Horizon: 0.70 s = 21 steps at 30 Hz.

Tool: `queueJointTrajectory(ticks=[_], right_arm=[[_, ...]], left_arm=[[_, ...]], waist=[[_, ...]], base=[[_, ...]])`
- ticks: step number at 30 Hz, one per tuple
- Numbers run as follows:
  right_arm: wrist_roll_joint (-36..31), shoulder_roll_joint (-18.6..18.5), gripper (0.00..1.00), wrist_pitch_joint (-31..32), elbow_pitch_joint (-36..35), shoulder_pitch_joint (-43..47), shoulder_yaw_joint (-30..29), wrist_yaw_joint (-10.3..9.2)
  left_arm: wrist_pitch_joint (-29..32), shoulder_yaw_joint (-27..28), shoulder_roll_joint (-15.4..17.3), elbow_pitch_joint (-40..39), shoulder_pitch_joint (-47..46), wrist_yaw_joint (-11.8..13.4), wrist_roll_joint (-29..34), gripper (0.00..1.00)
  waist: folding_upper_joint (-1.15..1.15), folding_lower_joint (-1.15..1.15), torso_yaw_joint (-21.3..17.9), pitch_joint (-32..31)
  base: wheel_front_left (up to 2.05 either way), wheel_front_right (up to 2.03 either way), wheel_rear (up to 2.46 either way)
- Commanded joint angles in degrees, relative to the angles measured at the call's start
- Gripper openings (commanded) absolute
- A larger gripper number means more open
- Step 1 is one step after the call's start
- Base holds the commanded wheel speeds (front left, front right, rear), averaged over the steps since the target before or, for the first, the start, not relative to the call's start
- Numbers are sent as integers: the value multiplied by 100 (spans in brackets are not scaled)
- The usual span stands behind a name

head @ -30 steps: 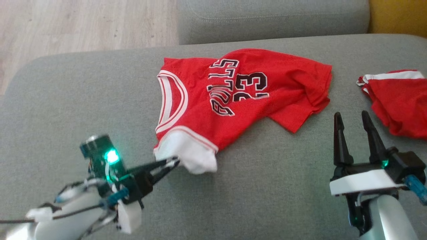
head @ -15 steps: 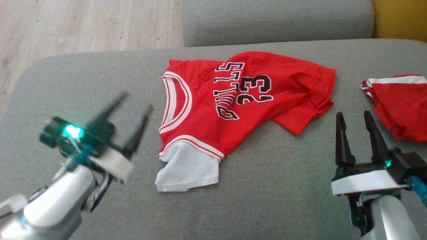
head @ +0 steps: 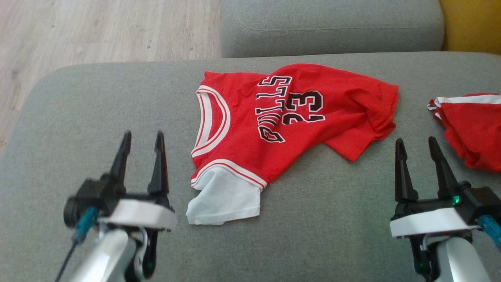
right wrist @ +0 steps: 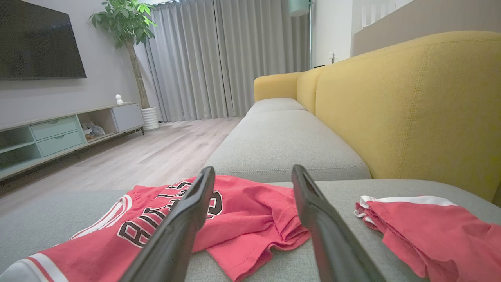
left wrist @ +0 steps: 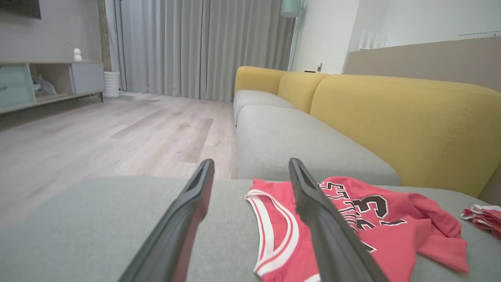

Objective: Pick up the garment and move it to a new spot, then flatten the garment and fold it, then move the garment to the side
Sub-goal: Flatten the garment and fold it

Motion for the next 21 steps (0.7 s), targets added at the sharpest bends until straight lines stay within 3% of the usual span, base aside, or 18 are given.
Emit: queueJointTrajectory(ticks=[1, 8, 21], right_arm=[[-46, -29, 100, -37, -185, -144, 125, -5], [-226, -29, 100, -21, -53, -175, 71, -5], [-1268, -29, 100, 985, 1279, -951, 14, -5]], left_arm=[[-53, 372, 50, -147, -111, -39, 56, 100], [-54, 1085, -477, -152, 439, -483, 571, 100], [-54, 1419, -1144, 130, 161, -1185, 1305, 100]], waist=[[0, 0, 4, 12], [0, 0, 118, 184], [0, 0, 558, 668]], base=[[0, 0, 0], [0, 0, 0], [0, 0, 0]])
